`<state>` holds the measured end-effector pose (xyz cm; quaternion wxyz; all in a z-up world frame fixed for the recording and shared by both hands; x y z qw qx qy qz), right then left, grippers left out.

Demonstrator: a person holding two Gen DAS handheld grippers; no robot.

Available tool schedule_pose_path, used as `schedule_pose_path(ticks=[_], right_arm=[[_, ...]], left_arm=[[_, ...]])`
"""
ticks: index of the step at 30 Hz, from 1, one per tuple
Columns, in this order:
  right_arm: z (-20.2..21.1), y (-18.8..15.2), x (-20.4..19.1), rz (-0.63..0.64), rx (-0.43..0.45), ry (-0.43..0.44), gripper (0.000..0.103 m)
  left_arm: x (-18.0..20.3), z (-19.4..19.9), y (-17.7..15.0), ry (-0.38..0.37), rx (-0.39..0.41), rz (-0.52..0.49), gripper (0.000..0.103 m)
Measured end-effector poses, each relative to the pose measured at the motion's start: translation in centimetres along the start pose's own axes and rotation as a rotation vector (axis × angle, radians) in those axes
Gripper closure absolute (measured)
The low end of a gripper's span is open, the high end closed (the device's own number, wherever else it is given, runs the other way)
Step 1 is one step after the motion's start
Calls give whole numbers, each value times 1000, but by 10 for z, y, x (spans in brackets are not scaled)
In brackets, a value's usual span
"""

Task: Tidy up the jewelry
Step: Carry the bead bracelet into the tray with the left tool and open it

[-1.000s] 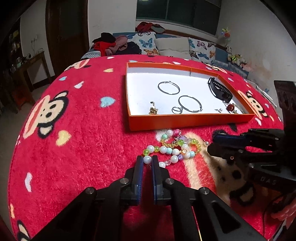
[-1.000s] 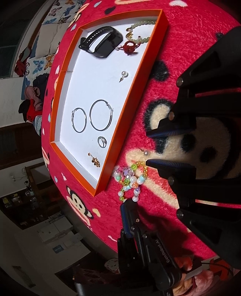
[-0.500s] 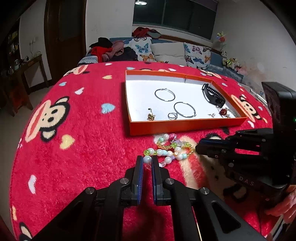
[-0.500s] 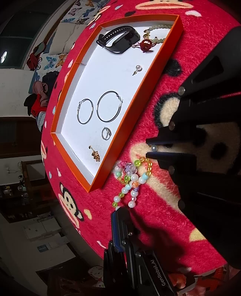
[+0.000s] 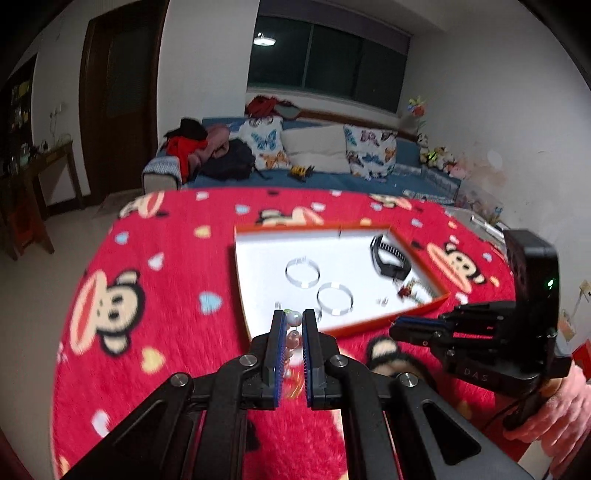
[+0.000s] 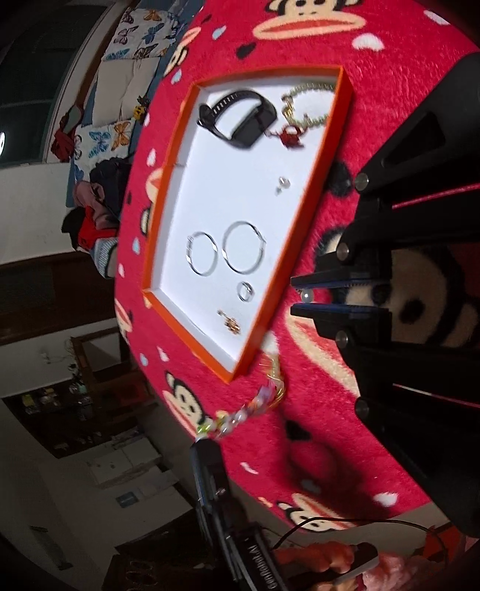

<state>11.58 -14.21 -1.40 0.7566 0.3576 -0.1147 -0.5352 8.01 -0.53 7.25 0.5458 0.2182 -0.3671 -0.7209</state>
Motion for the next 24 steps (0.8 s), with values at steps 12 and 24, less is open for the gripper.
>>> schedule_pose_path(ticks=[12, 24], right_arm=[[10, 30, 38, -65, 73, -46, 94], [-26, 31, 70, -109, 21, -94, 94]], left_arm=[[1, 5, 86, 8, 92, -77, 95], [-7, -97, 107, 35, -28, -115, 96]])
Point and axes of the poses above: each gripper's, at about its wrist camera, not at the fingertips, and z roughly against the way its jaws point, x to its right, y to its top, the point moved 5 cm from there along -z, roughly the way its jaws point, and after that the axes turned 4 degrees about -z, right-handed, at the moved point
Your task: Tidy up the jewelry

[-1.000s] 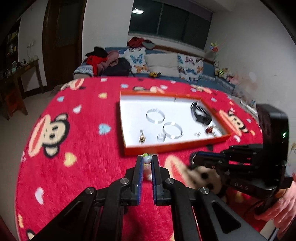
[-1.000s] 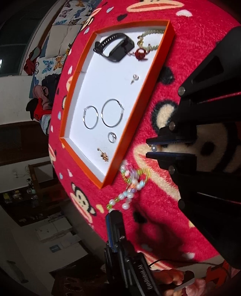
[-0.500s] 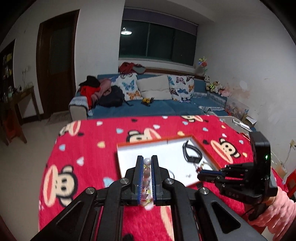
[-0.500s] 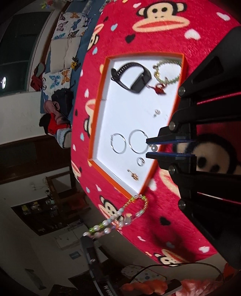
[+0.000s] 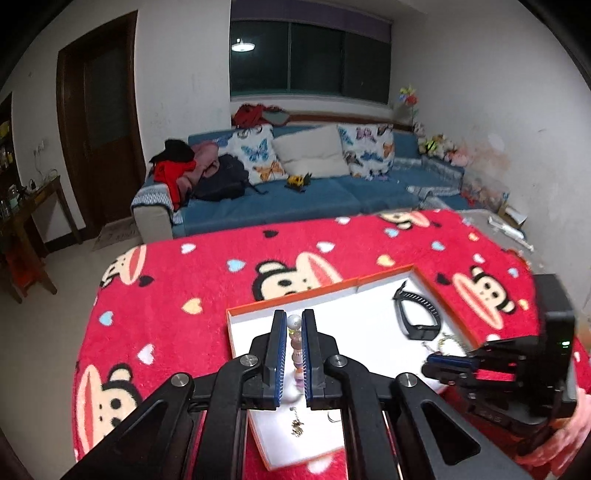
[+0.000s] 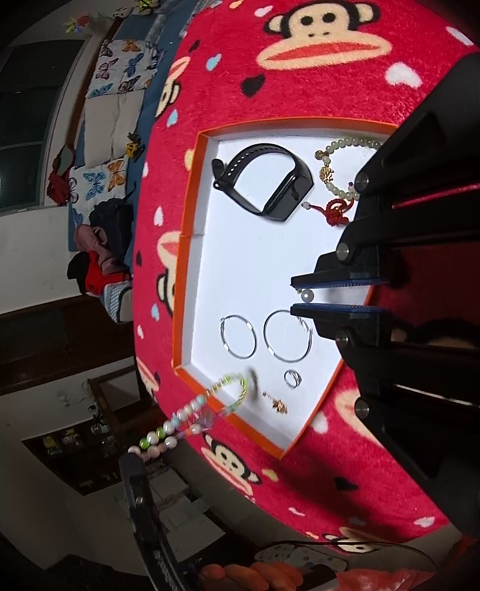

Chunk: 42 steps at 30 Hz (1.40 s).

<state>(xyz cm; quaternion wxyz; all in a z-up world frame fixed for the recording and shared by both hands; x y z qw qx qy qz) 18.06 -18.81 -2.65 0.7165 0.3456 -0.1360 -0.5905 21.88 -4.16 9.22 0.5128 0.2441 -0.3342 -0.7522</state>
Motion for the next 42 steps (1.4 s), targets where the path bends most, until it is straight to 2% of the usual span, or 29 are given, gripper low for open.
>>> schedule_pose_path(ticks=[8, 15, 18, 19, 20, 27, 31, 33, 41, 42], right_arm=[[-14, -2, 11, -25, -25, -12, 94], [-16, -4, 13, -35, -34, -17, 91], [-17, -6, 14, -46, -39, -9, 85], [-17, -6, 15, -46, -36, -14, 80], [-16, -6, 15, -46, -34, -18, 76], [2, -9, 17, -51, -12, -34, 72], [16, -14, 16, -44, -1, -45, 61], [22, -17, 15, -38, 4, -58, 59], [47, -39, 5, 3, 18, -99, 48], [50, -42, 3, 1, 18, -97, 47]], left_arm=[[-7, -63, -21, -3, -101, 3, 96], [-10, -88, -44, -5, -156, 8, 95], [-9, -90, -52, -10, -174, 17, 94], [-9, -91, -54, -9, -178, 18, 94], [-8, -90, -55, -8, -181, 19, 94], [-4, -75, -66, -17, -182, 52, 93], [2, -56, -74, -14, -170, 66, 93], [6, -47, -79, -20, -165, 81, 93], [21, -12, -111, -10, -170, 144, 86], [24, -7, -116, -7, -170, 151, 82]])
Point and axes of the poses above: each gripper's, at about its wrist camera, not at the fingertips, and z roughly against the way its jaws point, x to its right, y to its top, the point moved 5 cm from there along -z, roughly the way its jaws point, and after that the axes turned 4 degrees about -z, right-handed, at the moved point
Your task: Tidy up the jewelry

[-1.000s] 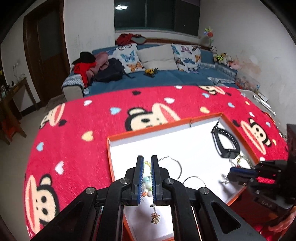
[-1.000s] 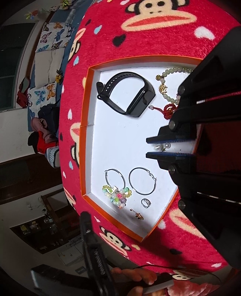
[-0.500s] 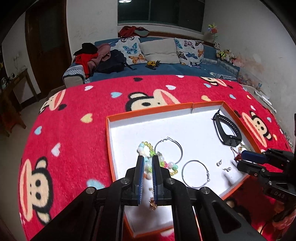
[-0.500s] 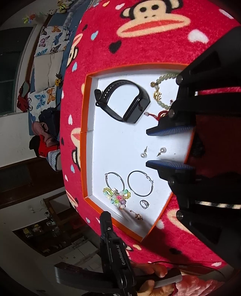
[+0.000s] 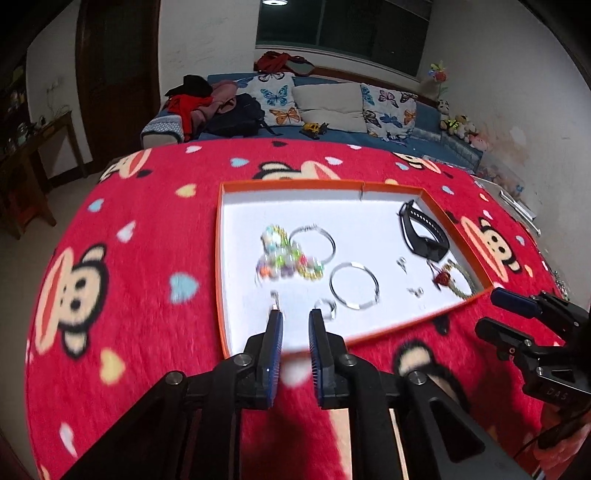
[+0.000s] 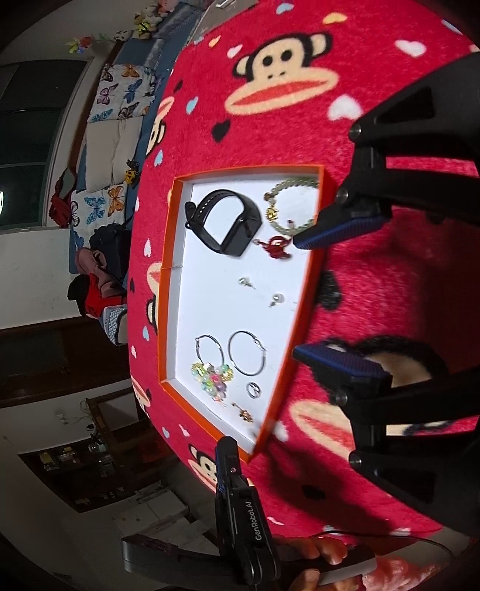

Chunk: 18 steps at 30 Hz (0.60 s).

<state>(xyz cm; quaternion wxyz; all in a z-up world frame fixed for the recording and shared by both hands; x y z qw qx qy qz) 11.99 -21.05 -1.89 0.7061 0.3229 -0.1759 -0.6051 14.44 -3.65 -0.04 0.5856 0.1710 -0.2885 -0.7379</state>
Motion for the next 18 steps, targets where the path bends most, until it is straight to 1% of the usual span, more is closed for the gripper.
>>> schedule_pose_path(ticks=[1, 2, 3, 4, 6, 14, 18], right_arm=[[3, -3, -1, -4, 0, 3, 46], [6, -5, -1, -9, 2, 5, 44], [8, -8, -2, -12, 5, 3, 44], [11, -11, -3, -15, 8, -3, 42], [14, -16, -4, -23, 10, -12, 40], [25, -35, -7, -79, -1, 6, 37], [33, -39, -7, -91, 8, -2, 36]], left_arm=[[3, 4, -6, 5, 2, 4, 72], [5, 9, -12, 16, 8, 4, 64], [7, 13, -18, 33, 17, 3, 46], [9, 18, -24, 54, 29, 2, 33], [13, 28, -34, 74, 48, 0, 32], [22, 52, -57, 77, 62, 17, 32], [22, 58, -64, 92, 67, 22, 28]])
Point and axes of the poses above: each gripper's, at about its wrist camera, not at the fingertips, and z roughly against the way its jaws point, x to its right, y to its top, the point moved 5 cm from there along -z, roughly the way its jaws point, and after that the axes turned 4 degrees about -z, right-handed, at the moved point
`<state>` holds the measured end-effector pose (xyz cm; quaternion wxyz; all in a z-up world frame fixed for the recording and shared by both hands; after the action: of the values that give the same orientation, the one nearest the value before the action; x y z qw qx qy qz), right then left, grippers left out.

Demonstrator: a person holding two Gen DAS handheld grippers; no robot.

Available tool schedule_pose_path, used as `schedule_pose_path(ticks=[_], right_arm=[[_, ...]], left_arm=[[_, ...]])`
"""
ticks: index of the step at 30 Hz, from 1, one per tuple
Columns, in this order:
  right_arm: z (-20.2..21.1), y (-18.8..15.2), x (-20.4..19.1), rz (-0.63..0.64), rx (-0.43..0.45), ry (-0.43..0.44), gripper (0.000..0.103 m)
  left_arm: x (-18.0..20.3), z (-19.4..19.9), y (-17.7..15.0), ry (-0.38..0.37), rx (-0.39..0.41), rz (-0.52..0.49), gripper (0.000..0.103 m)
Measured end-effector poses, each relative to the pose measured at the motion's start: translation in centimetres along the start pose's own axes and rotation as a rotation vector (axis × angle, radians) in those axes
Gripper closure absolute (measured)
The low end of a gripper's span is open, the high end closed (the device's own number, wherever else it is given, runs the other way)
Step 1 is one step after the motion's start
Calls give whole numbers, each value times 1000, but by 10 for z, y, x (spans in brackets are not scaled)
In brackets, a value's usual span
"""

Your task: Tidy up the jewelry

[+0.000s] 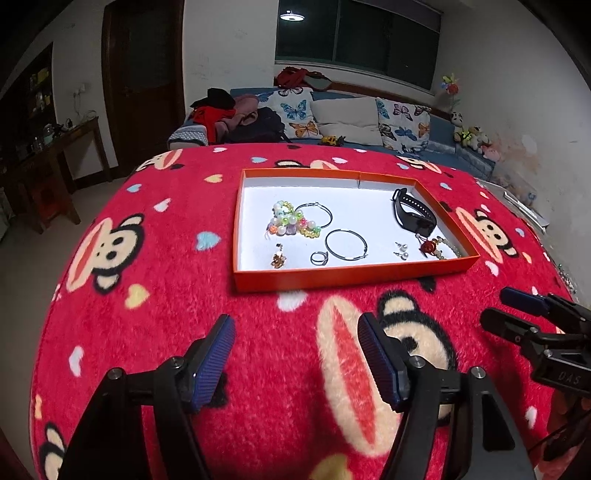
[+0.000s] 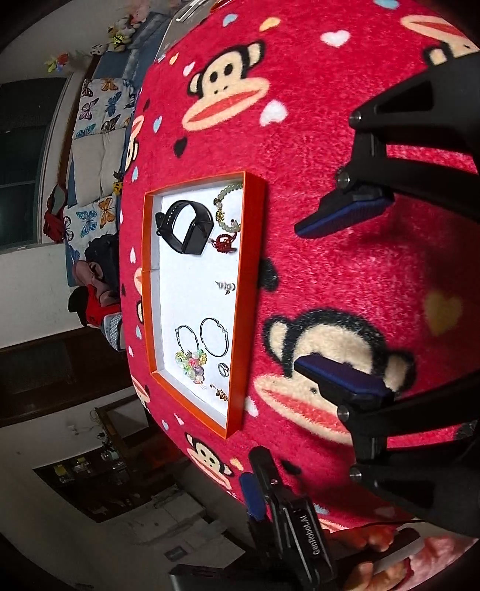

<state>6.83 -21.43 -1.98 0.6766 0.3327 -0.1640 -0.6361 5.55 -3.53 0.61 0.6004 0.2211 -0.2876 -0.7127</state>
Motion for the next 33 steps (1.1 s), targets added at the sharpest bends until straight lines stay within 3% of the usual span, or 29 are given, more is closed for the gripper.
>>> schedule_pose_path(ticks=[15, 33], right_arm=[[11, -10, -7, 8, 10, -23, 33], [8, -19, -23, 50, -4, -20, 29]], left_arm=[[6, 21, -9, 44, 25, -58, 18], [3, 19, -22, 41, 14, -30, 18]])
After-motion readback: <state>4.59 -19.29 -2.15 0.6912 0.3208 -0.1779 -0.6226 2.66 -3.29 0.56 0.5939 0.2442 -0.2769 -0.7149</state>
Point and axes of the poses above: each gripper's, at about its wrist camera, not at the fingertips, and z roughly against the way its jaws point, x to its right, y to its top, the point moved 5 cm from there along -z, roughly the way its jaws point, and after that the axes turned 4 degrees about -z, right-handed, at the moved point
